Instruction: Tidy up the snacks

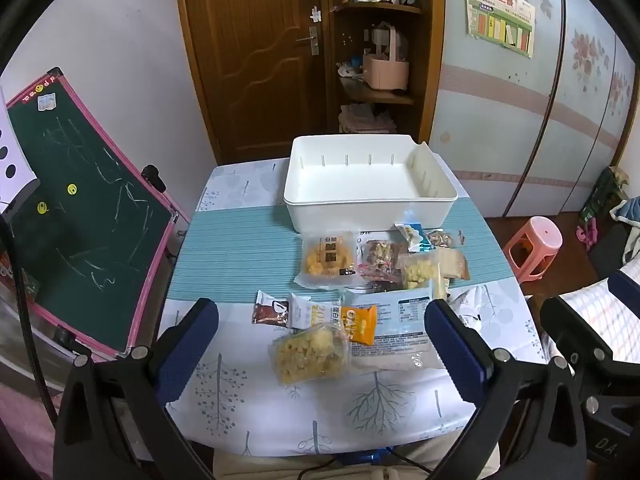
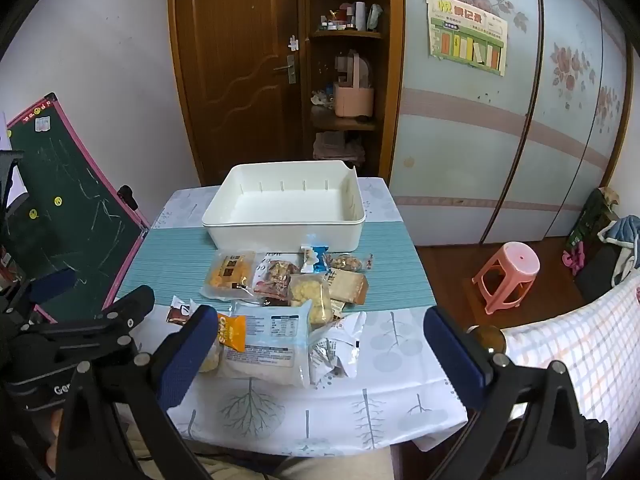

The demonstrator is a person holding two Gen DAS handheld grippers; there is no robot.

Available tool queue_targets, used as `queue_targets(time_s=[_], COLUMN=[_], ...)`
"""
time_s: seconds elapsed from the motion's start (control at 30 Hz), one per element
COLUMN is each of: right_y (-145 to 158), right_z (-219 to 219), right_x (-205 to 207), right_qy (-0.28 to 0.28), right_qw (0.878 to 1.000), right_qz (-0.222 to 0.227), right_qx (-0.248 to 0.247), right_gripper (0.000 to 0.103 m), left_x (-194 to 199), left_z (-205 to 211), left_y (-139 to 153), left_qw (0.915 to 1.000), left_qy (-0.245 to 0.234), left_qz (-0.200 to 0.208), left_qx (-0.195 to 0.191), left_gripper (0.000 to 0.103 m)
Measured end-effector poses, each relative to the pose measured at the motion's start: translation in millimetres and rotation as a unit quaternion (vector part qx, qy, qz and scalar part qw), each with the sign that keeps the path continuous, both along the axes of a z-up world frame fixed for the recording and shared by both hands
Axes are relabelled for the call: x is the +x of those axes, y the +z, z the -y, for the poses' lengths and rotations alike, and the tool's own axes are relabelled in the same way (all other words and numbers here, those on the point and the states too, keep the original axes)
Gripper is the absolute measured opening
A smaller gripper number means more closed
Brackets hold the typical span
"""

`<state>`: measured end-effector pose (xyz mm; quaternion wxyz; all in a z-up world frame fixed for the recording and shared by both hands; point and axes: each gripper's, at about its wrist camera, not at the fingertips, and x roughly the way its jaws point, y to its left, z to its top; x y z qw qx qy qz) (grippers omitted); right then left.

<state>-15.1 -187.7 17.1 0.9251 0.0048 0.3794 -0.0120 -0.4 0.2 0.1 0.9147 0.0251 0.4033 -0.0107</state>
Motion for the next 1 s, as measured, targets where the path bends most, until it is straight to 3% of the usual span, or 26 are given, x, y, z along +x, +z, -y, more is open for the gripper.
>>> queue_targets(time_s=[1.0], right_y=[-3.0], right_z=[-5.7], right_x=[3.7], right_qy=[0.003], right_qw=[1.0], right_qz=[-0.006], right_qx=[0.007], right_gripper=[0.103], left_x=[2.3], left_z=[-4.4], left_y=[6.3], left_qw=[0.9999], left_qy=[-0.002], left_qz=[-0.001], left_qx=[-0.01], left_gripper=[0.102])
